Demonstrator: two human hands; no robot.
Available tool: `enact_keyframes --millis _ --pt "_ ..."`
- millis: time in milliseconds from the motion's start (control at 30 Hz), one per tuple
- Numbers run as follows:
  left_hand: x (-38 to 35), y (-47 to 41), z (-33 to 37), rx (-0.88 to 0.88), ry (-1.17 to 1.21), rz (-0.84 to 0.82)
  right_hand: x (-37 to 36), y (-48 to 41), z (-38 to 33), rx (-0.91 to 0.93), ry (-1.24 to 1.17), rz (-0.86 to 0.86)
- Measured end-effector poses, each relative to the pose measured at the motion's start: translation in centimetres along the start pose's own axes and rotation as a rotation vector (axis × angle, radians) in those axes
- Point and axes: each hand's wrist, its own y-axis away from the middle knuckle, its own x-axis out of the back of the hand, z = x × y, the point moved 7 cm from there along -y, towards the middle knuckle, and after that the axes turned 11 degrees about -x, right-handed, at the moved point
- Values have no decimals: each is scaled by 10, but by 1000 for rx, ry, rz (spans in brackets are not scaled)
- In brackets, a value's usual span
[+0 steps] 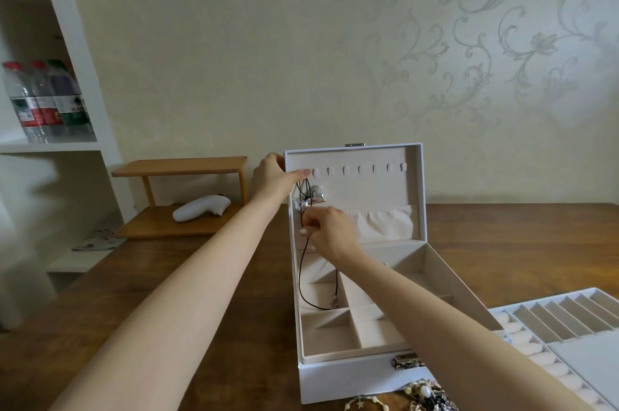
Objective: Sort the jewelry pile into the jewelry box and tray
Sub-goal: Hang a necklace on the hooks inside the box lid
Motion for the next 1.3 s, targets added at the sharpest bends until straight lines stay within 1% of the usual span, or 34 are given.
enact_keyframes --millis 167,333,500,567,633,700,767,967,1067,1300 --pt "0 1 2 2 -11 -4 1 3 2 51 43 -6" --pt "0 2 2 2 -18 -4 -3 5 -2 135 144 -32" --pt "-1 2 2 -6 -38 -10 -11 7 3 126 102 -89" --pt "-1 1 2 -4 -30 -8 -1 9 6 64 29 -42" --pt "0 1 3 -5 -31 -3 18 9 16 -101 -90 95" --pt "1 2 5 -4 -49 1 30 7 21 -191 -99 220" --pt "0 3 4 -4 -51 3 27 4 22 -219 -77 238" --pt "0 0 2 -5 -49 2 28 -1 13 -115 -66 284" --pt "1 -2 3 -5 -41 3 27 0 9 -36 43 240" --pt "1 0 3 8 -24 3 20 2 10 36 135 143"
